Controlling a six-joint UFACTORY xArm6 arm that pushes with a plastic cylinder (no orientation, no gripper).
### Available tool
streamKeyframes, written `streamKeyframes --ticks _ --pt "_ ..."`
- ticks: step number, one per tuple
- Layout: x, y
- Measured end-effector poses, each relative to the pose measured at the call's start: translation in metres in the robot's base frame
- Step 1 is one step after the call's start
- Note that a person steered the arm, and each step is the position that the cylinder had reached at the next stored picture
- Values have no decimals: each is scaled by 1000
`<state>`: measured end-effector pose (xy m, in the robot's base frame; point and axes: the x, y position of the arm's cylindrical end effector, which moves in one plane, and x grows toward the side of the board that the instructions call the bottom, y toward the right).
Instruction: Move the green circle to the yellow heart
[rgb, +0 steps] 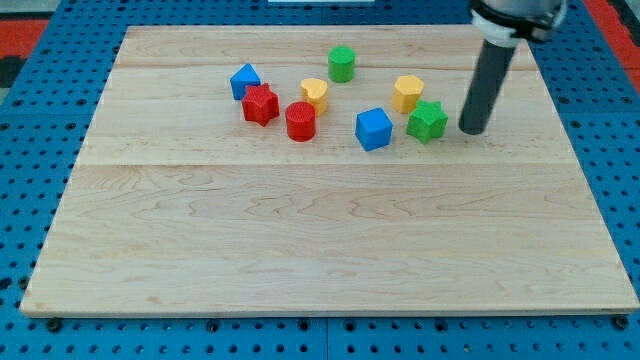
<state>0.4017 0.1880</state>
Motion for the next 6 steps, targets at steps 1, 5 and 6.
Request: streamKeyframes --ticks 1,5,6 --pt "-28 0" --pt "-176 -80" --pt "-181 -134"
